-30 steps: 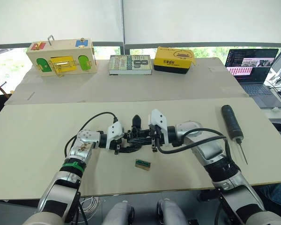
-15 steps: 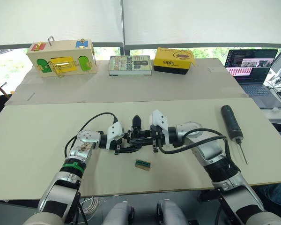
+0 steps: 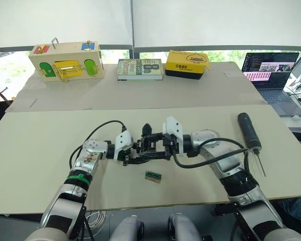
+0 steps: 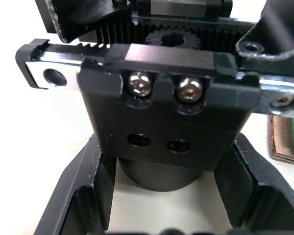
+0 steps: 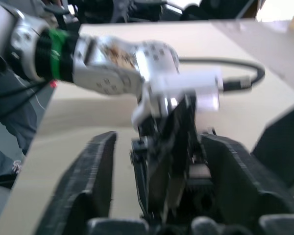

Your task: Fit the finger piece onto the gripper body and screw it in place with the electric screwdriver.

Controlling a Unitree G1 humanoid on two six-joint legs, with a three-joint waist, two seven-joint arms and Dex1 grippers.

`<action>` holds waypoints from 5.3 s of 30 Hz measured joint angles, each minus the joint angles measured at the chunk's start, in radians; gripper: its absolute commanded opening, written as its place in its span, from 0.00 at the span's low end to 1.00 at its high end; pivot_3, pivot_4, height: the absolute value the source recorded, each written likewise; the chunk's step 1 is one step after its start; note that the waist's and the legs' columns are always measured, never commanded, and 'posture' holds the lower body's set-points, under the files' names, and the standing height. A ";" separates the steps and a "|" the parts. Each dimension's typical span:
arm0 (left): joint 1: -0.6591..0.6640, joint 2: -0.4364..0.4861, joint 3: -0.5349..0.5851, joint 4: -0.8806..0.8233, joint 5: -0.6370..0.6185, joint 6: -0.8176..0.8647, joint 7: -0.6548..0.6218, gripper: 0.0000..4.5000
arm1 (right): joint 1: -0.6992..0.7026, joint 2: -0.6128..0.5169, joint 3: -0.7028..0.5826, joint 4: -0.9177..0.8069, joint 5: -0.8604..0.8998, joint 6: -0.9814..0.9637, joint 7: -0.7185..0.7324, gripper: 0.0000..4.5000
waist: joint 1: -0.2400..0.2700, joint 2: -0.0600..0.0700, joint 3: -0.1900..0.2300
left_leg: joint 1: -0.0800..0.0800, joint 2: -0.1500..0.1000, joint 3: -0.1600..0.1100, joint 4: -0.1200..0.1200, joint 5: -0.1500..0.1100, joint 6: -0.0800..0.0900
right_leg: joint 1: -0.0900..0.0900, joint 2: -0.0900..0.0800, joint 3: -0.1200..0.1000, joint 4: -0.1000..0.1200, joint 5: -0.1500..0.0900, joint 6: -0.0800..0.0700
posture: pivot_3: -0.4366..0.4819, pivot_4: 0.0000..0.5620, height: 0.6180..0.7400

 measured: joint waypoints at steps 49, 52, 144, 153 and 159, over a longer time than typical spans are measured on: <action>0.223 0.335 0.353 -0.773 -0.612 0.655 0.068 0.99 | 1.004 -0.194 -1.101 -0.506 0.286 0.146 -0.507 1.00 | -0.005 0.002 0.006 | 0.003 0.002 -0.002 -0.010 -0.005 -0.011 | 0.003 -0.009 0.001 0.000 -0.015 0.005 | 0.48 0.27 1.00; 0.208 0.326 0.353 -0.788 -0.627 0.672 0.088 0.99 | 0.847 -0.315 -1.046 -0.407 0.291 0.286 -0.577 1.00 | -0.003 0.001 0.006 | 0.002 0.002 -0.002 -0.010 0.000 -0.003 | 0.002 -0.008 0.000 0.000 -0.015 0.004 | 0.48 0.27 1.00; 0.503 0.334 0.312 -0.744 -0.458 0.275 -0.117 1.00 | -0.235 -0.847 0.141 -0.309 0.120 1.052 -0.080 0.99 | 0.004 0.005 0.011 | -0.016 0.001 0.013 -0.004 0.000 0.004 | -0.019 -0.012 0.002 0.001 -0.002 -0.003 | 0.48 0.27 1.00; 0.525 0.316 0.315 -0.774 -0.473 0.297 -0.071 1.00 | -0.390 -0.688 0.335 -0.150 0.091 1.170 -0.098 0.99 | 0.009 0.005 0.011 | -0.017 0.000 0.014 -0.004 -0.001 0.005 | -0.020 -0.012 0.002 0.001 -0.001 -0.003 | 0.48 0.27 1.00; 0.547 0.317 0.316 -0.802 -0.473 0.302 -0.065 1.00 | -0.419 -0.680 0.440 -0.094 0.038 1.109 -0.085 0.99 | 0.006 0.005 0.011 | -0.016 0.000 0.014 -0.004 -0.002 0.005 | -0.021 -0.012 0.002 0.001 -0.001 -0.003 | 0.48 0.27 1.00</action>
